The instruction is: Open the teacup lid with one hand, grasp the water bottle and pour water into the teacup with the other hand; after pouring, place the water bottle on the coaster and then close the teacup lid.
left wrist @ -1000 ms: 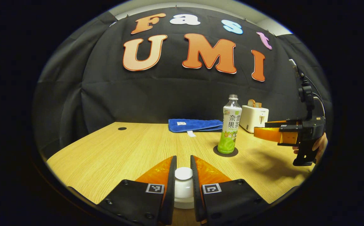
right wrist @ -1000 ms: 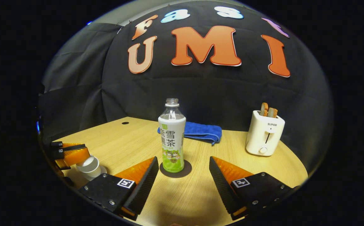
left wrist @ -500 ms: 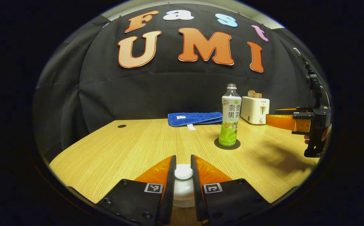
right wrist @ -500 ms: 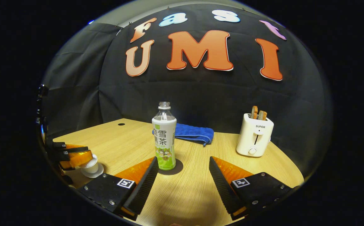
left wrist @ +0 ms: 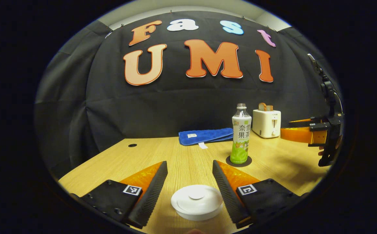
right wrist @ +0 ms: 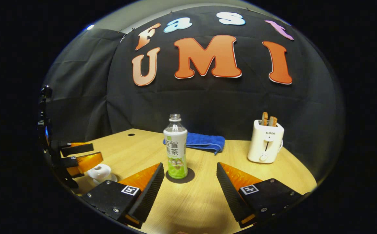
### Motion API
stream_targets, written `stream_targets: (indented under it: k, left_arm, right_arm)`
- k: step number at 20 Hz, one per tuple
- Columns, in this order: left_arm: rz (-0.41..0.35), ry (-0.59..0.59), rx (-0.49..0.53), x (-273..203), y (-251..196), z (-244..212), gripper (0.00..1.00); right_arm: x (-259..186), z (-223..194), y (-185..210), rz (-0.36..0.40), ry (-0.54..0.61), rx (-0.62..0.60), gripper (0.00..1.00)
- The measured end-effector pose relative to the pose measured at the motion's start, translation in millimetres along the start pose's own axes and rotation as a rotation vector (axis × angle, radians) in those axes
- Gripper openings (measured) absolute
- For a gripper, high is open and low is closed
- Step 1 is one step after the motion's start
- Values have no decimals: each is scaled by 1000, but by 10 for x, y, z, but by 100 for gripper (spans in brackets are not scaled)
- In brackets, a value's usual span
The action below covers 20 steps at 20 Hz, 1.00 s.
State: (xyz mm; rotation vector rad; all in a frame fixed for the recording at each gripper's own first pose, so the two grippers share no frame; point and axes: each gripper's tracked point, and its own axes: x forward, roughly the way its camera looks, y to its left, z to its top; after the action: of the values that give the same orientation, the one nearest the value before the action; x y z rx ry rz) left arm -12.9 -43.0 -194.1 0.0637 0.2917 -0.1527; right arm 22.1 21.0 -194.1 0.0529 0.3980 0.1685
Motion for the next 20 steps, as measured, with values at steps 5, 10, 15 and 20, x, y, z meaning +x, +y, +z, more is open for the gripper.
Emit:
stream_targets:
  k: [5, 10, 15, 20]
  left_arm:
    - [13, -59, -75, 21, 151, 407, 100]
    - [52, -140, -93, -19, 429, 920, 100]
    - [102, -187, -82, -133, 518, 1283, 95]
    - [102, -237, -91, -280, 408, 1500, 99]
  right_arm:
    - [-207, 430, -47, -44, -98, -8, 96]
    - [-389, 711, 39, -49, -147, -77, 96]
    - [-517, 940, 138, -67, -196, -117, 97]
    - [-603, 1089, 253, -67, -228, -109, 96]
